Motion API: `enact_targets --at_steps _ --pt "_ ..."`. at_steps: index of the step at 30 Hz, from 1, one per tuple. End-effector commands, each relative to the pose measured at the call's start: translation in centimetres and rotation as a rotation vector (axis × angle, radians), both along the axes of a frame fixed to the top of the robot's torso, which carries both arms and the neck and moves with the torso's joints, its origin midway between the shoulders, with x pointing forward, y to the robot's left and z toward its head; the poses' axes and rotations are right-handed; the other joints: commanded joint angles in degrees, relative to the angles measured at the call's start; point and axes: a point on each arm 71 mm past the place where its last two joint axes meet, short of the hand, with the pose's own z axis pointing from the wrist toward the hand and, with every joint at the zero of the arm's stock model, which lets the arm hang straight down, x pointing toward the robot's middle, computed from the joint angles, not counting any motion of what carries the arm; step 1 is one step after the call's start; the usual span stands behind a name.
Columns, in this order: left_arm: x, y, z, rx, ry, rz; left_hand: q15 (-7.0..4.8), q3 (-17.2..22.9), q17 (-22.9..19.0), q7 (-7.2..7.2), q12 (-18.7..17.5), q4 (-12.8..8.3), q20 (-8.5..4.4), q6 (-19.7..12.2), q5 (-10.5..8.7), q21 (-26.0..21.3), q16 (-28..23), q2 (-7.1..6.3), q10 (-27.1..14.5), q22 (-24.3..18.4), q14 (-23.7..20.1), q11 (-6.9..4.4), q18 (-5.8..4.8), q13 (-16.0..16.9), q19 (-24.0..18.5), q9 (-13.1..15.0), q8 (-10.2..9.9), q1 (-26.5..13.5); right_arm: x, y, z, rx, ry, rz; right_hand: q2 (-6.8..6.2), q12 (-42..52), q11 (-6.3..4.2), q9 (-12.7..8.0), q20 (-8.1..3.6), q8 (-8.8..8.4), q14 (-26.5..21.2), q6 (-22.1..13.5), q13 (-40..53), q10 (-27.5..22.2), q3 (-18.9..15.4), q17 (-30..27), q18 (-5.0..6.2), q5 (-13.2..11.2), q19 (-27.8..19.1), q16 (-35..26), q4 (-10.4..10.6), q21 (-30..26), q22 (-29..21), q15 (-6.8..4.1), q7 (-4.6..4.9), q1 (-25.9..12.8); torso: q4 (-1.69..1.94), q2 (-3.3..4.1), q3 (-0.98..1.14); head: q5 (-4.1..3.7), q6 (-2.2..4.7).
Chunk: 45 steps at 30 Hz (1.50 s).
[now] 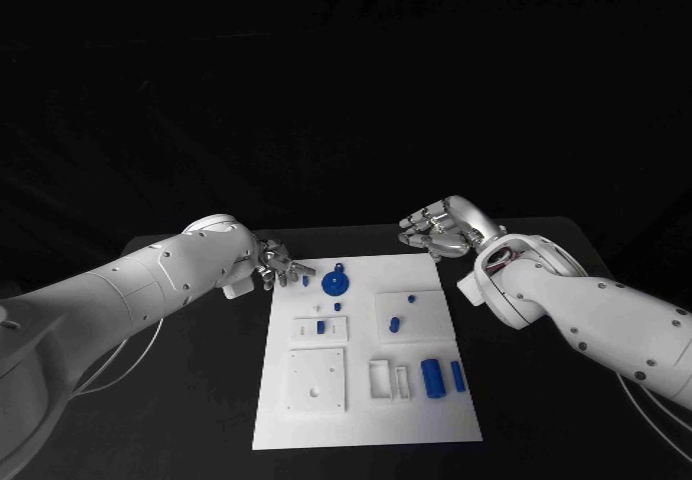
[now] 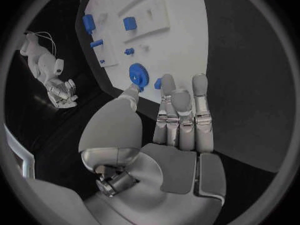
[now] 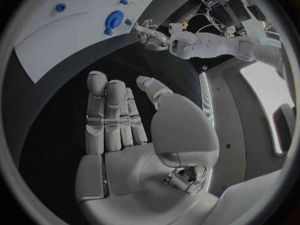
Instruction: Assemble the parts on the task board
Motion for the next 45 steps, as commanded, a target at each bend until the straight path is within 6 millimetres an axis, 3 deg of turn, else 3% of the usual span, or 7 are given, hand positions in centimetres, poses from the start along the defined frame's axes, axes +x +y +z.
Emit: enact_targets --at_steps 1,7,15,32,45 --pt "0.1 -0.4 -0.1 -0.012 0.009 -0.014 0.09 -0.2 -0.1 -0.01 0.2 -0.8 0.03 -0.5 1.06 -0.2 0.3 0.66 -0.5 1.0 -0.4 -0.04 -0.36 -0.1 -0.5 0.1 0.0 -0.1 0.0 0.1 0.1 -0.002 -0.007 0.003 -0.43 -0.3 -0.02 0.0 0.32 0.23 -0.2 -0.4 -0.1 0.2 0.2 -0.1 0.48 0.5 0.9 0.2 0.1 -0.2 2.0 0.06 0.09 -0.2 -0.05 0.08 0.01 -0.06 -0.02" --pt "0.2 -0.8 -0.4 0.003 0.012 -0.016 0.07 -1.0 -0.4 -0.04 0.3 -2.9 0.03 -0.6 1.55 -0.3 0.3 2.15 -0.5 1.0 -0.4 -0.07 -0.38 -0.4 -0.4 0.1 0.0 -0.3 0.0 0.3 0.2 -0.001 -0.009 0.005 -0.43 -0.3 -0.02 0.0 0.32 0.23 -0.2 -0.4 -0.1 0.2 0.2 -0.1 0.48 0.5 0.9 0.2 0.1 -0.2 2.0 0.06 0.09 -0.2 -0.15 0.35 0.0 -0.03 0.15" --pt "0.3 -0.6 -0.6 0.023 0.019 -0.008 0.06 -1.5 -0.5 -0.06 0.3 -4.0 0.0 -0.6 1.67 -0.4 0.4 2.74 -0.5 1.0 -0.4 -0.09 -0.4 -0.5 -0.4 0.1 0.0 -0.5 0.0 0.3 0.4 -0.001 -0.012 0.005 -0.43 -0.3 -0.02 0.0 0.32 0.23 -0.2 -0.4 -0.1 0.2 0.2 -0.1 0.48 0.5 0.9 0.2 0.1 -0.2 2.0 0.06 0.09 -0.2 -0.18 0.45 -0.04 -0.13 0.13" --pt "0.4 -0.1 -1.2 -0.016 0.041 0.014 0.35 -1.4 -0.7 0.29 -0.3 -3.6 0.3 -1.4 0.8 -0.7 0.2 2.53 -1.1 1.0 -0.9 0.26 -0.27 -1.0 -0.7 -0.4 0.0 -0.8 0.0 0.4 0.4 0.001 -0.015 0.008 -0.43 -0.3 -0.02 0.0 0.32 0.23 -0.2 -0.4 -0.1 0.2 0.2 -0.1 0.48 0.5 0.9 0.2 0.1 -0.2 2.0 0.06 0.09 -0.2 -0.22 0.57 -0.04 -0.22 0.17" --pt "0.5 0.4 -1.5 -0.054 0.048 0.036 0.39 -1.4 -0.8 0.33 -0.4 -3.7 0.34 -1.5 0.88 -0.8 0.2 3.1 -1.1 1.0 -1.0 0.28 -0.22 -1.2 -0.7 -0.8 0.0 -0.7 0.0 0.6 0.5 0.003 -0.016 0.012 -0.43 -0.3 -0.02 0.0 0.32 0.23 -0.2 -0.4 -0.1 0.2 0.2 -0.1 0.48 0.5 0.9 0.2 0.1 -0.2 2.0 0.06 0.09 -0.2 -0.14 0.63 -0.01 -0.33 0.15"
